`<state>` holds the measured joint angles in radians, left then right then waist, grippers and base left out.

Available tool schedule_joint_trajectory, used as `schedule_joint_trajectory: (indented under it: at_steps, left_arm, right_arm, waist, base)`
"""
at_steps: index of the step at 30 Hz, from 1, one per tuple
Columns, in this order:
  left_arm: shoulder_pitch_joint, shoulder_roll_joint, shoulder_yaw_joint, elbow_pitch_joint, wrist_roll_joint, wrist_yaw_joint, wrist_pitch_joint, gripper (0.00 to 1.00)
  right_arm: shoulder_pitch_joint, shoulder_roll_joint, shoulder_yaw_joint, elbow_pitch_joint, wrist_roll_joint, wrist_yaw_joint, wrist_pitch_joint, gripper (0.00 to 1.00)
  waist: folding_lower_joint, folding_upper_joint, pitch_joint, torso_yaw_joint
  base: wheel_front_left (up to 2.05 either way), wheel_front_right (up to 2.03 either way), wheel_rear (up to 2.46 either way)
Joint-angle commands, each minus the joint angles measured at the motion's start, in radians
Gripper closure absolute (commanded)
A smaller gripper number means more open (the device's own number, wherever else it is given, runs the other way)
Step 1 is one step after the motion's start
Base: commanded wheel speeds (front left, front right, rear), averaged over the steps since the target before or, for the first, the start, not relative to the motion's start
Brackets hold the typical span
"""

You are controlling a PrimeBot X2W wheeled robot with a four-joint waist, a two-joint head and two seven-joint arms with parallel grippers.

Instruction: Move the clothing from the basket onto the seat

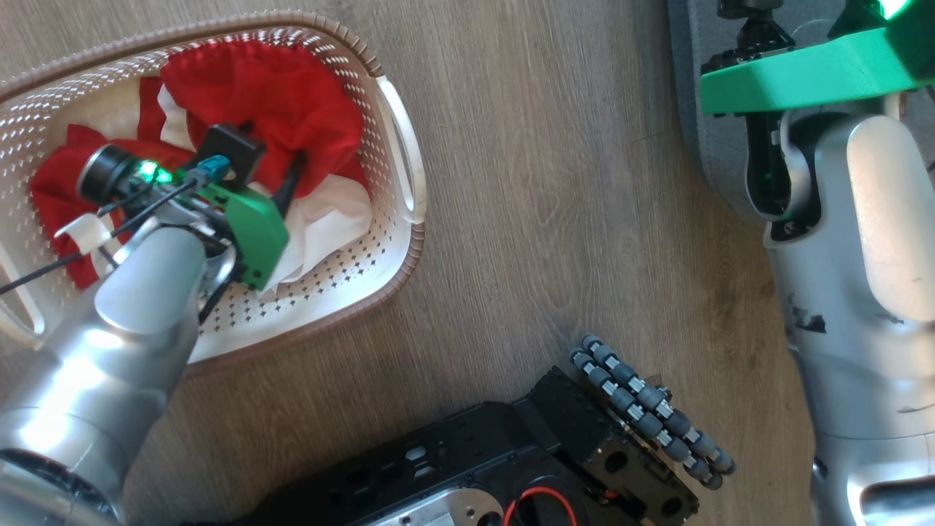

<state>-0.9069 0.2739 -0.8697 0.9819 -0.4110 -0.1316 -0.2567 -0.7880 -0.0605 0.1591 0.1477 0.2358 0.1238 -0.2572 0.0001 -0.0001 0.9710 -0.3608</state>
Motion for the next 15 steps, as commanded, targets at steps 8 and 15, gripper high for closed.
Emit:
schedule_joint_trajectory:
  at_steps: [8,15]
  left_arm:
    - [-0.048,-0.029,-0.023,0.128,0.032,0.001,-0.005,0.0]
    - [-0.046,-0.035,-0.034,0.083,0.006,0.001,-0.005,1.0]
  right_arm:
    - [0.082,0.01,-0.015,-0.041,-0.01,0.007,-0.005,0.0]
    - [0.069,0.01,-0.014,-0.033,-0.006,0.007,-0.005,0.0]
  waist:
    - [-0.0001,0.0001,-0.001,0.004]
    - [-0.0001,0.0001,-0.012,0.009]
  base:
    - [0.0,0.0,0.0]
    - [0.0,0.0,0.0]
